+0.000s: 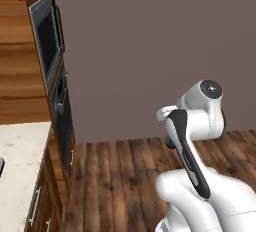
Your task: Move the drinks to the dining counter.
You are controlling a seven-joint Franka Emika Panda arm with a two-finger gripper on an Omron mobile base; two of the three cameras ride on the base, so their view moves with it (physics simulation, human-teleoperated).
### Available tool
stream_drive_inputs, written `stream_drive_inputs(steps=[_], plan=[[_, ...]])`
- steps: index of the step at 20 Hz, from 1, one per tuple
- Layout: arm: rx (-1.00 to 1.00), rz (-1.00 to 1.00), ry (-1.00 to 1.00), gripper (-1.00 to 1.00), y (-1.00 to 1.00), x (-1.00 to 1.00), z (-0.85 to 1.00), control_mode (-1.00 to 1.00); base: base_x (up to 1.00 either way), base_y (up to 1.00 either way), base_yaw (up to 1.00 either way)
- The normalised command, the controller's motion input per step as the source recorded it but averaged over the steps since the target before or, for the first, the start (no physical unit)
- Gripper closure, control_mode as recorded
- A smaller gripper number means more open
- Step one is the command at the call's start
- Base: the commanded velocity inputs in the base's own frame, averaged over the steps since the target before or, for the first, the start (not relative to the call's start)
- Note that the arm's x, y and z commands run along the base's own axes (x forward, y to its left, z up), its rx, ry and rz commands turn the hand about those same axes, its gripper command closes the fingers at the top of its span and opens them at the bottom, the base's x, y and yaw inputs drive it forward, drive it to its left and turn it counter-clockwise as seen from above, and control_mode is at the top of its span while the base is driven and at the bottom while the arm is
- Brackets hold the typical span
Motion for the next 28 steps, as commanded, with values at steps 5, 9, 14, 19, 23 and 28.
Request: stream_drive_inputs(steps=[5, 9, 14, 19, 23, 28], plan=[[0.0, 0.0, 0.0, 1.0, 0.0, 0.0, 0.0, 1.0, 0.0, 0.0, -1.0], [0.0, 0.0, 0.0, 1.0, 0.0, 0.0, 0.0, 1.0, 0.03, 0.0, -0.94], [0.0, 0.0, 0.0, 1.0, 0.0, 0.0, 0.0, 1.0, 0.42, 0.0, -0.78], [0.0, 0.0, 0.0, 1.0, 0.0, 0.0, 0.0, 1.0, 0.93, 0.1, -0.54], [0.0, 0.0, 0.0, 1.0, 0.0, 0.0, 0.0, 1.0, 0.91, 0.46, -0.32], [0.0, 0.0, 0.0, 1.0, 0.0, 0.0, 0.0, 1.0, 0.94, 0.36, -0.23]])
